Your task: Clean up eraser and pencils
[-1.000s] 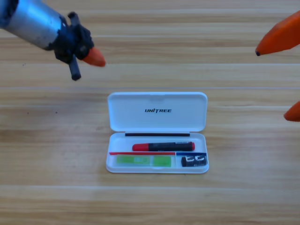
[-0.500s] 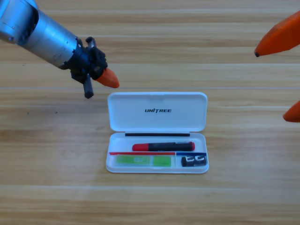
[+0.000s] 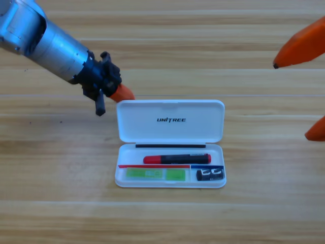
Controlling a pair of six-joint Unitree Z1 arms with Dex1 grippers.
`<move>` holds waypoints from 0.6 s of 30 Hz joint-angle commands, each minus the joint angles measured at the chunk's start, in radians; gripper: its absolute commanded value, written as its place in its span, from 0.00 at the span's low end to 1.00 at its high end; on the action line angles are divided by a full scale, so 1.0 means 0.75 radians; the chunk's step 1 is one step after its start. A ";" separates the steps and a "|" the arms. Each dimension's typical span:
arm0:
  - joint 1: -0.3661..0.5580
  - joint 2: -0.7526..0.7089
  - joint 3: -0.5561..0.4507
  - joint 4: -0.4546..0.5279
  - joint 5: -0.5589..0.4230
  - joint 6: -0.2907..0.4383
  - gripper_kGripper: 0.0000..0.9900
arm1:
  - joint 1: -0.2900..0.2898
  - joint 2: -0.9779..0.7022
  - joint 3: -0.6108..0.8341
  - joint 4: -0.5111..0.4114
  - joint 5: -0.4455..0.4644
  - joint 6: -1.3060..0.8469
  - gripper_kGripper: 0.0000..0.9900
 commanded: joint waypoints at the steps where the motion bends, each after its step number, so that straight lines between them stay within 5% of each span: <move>1: 0.017 0.085 0.046 0.033 -0.052 0.040 0.00 | 0.064 0.066 0.048 -0.020 0.014 0.007 0.97; 18: -0.095 0.050 0.128 0.056 -0.124 0.075 0.00 | 0.070 0.066 0.052 -0.020 0.033 0.009 0.97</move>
